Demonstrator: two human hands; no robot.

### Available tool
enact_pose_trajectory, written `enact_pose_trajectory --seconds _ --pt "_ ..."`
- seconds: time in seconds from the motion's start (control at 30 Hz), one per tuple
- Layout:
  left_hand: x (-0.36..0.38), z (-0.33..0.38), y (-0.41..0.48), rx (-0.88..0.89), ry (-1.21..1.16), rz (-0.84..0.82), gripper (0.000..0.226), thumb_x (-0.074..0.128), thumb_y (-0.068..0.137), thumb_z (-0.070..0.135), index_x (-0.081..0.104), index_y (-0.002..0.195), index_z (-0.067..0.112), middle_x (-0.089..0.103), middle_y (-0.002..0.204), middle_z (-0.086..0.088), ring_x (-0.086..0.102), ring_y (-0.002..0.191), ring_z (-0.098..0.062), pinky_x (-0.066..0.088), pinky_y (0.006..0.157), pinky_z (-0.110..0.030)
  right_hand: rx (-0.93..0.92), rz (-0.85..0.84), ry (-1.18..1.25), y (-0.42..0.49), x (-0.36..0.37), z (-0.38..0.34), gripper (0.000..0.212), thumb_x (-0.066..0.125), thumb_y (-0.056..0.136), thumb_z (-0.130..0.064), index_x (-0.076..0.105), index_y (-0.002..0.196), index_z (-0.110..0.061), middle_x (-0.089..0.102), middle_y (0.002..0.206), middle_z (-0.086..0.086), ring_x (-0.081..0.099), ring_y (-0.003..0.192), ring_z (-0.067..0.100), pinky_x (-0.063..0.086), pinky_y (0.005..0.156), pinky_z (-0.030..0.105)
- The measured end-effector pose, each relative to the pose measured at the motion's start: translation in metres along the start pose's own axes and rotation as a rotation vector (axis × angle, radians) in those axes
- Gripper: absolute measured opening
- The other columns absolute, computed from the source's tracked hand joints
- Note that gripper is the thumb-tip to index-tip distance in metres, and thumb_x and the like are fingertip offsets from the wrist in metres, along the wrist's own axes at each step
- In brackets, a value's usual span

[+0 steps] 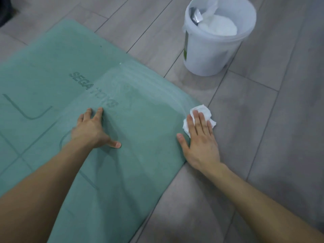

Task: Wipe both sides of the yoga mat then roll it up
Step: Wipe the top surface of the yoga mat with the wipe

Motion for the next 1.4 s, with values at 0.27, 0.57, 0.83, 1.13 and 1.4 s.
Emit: enact_pose_trajectory --seconds 0.27,0.57,0.83,1.13,1.4 --pt "-0.008 0.007 -0.028 0.026 -0.002 0.052 0.150 0.095 0.038 0.076 0.023 0.163 0.038 0.021 0.170 -0.001 0.028 0.153 -0.033 0.037 0.118 -0.054 -0.441 -0.077 -0.006 -0.017 0.018 -0.082 0.081 0.028 0.107 -0.066 0.018 0.168 -0.014 0.001 0.177 0.003 -0.011 0.162 0.018 0.010 0.131 0.049" --pt "-0.007 0.009 -0.023 0.031 0.050 0.055 0.150 0.089 0.037 0.083 0.022 0.163 0.040 0.024 0.169 -0.002 0.030 0.151 -0.035 0.040 0.116 -0.057 0.034 0.090 -0.008 0.017 0.005 0.014 0.079 0.027 0.107 -0.061 0.017 0.168 -0.010 0.004 0.177 0.007 -0.006 0.163 0.021 0.008 0.131 0.049" --pt "-0.007 0.000 -0.025 0.039 0.080 0.103 0.151 0.078 0.035 0.095 0.015 0.163 0.045 0.021 0.171 0.004 0.029 0.152 -0.030 0.041 0.114 -0.058 -0.046 0.034 0.016 0.120 0.007 -0.057 0.086 0.017 0.104 -0.066 0.016 0.167 -0.007 0.003 0.177 0.009 -0.006 0.163 0.022 0.001 0.132 0.047" --pt "-0.008 -0.002 -0.026 0.076 0.141 0.122 0.153 0.073 0.039 0.097 0.004 0.165 0.044 0.012 0.173 0.007 0.020 0.156 -0.022 0.037 0.117 -0.053 -0.340 -0.105 0.006 0.275 0.015 -0.197 0.074 0.025 0.105 -0.050 0.016 0.168 -0.012 0.005 0.177 0.006 -0.001 0.163 0.021 -0.003 0.132 0.044" --pt "-0.009 0.002 -0.028 0.069 0.125 0.119 0.154 0.077 0.039 0.094 0.006 0.166 0.043 0.013 0.172 0.006 0.019 0.155 -0.022 0.036 0.117 -0.053 -0.437 -0.126 -0.003 0.276 0.006 -0.180 0.067 0.022 0.109 -0.045 0.016 0.168 -0.015 0.006 0.177 0.003 0.000 0.163 0.020 0.001 0.132 0.042"
Point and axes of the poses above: each hand's wrist, its own y-axis towards the middle knuckle, its own x-axis out of the palm, z = x × y, the point moved 2 cm from there along y, towards the middle knuckle
